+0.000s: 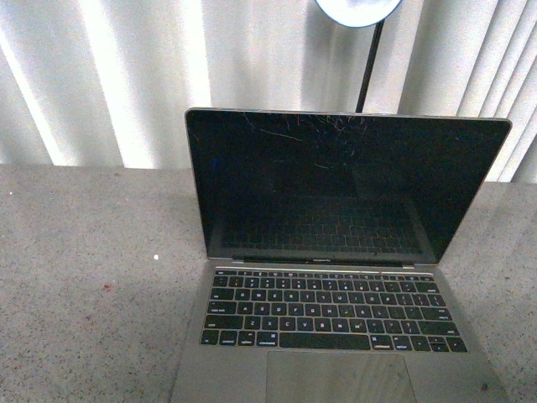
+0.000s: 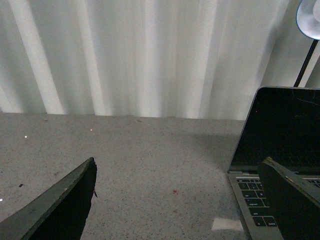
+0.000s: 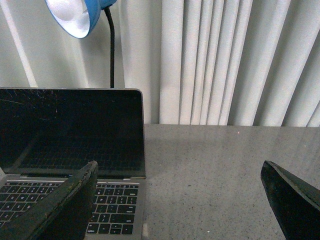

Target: Close laptop

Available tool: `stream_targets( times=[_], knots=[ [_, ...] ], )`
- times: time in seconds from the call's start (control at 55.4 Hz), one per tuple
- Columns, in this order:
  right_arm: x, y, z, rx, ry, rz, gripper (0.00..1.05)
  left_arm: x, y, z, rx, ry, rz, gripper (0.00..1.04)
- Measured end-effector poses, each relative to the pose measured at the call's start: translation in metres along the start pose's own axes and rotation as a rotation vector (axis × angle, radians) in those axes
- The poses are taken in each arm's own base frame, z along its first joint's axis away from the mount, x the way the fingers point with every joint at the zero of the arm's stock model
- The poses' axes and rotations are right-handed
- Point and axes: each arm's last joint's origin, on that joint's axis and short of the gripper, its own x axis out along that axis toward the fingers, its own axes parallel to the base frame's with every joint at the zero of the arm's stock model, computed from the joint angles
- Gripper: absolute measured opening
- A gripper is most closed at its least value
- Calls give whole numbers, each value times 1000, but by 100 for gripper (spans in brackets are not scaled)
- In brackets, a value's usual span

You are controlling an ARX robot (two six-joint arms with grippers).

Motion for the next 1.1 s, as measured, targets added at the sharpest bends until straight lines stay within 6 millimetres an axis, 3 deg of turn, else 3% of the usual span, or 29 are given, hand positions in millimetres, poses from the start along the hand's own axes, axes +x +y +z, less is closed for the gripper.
stream_targets(
  times=[1.101],
  knots=[
    [0,0,0,0,0,0,97,0,0,0,0,0,0,98]
  ],
)
